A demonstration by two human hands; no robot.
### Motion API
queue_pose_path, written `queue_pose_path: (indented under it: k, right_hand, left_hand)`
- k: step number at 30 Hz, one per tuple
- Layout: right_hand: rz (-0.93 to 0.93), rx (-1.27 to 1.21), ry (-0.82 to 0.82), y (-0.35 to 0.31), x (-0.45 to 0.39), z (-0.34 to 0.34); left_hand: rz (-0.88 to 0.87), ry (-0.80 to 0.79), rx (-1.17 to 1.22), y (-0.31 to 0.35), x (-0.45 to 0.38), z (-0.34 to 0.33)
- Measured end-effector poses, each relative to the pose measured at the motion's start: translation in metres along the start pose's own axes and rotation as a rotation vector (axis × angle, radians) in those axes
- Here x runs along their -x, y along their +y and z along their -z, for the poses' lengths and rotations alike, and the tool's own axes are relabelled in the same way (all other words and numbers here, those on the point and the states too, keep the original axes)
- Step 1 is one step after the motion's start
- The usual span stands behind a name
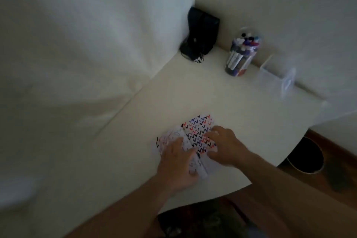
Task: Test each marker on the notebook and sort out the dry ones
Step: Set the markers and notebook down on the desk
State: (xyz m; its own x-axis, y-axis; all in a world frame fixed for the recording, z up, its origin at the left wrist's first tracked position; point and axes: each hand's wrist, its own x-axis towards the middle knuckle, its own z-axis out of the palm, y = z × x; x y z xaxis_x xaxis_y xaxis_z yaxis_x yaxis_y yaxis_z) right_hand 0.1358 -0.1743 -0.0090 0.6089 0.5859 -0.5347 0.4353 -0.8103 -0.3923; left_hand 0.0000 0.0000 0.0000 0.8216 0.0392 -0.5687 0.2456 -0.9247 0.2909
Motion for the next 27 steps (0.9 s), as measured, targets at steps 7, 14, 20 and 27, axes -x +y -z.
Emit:
queue_pose_path:
  k: [7,14,20,27]
  right_hand:
    - [0.052,0.130,0.107,0.016,-0.009,-0.012]
    - [0.104,0.061,-0.037,0.022,-0.025,0.020]
    - [0.087,-0.095,0.182,0.051,-0.040,0.114]
    - [0.002,-0.167,0.629,0.092,-0.069,0.243]
  left_hand:
    - [0.056,0.092,-0.172,0.002,-0.025,-0.020]
    - [0.089,-0.027,-0.175,-0.020,-0.032,-0.003]
    - [0.154,-0.134,-0.031,0.005,-0.043,0.057]
    - [0.090,0.114,0.160,0.061,-0.081,0.150]
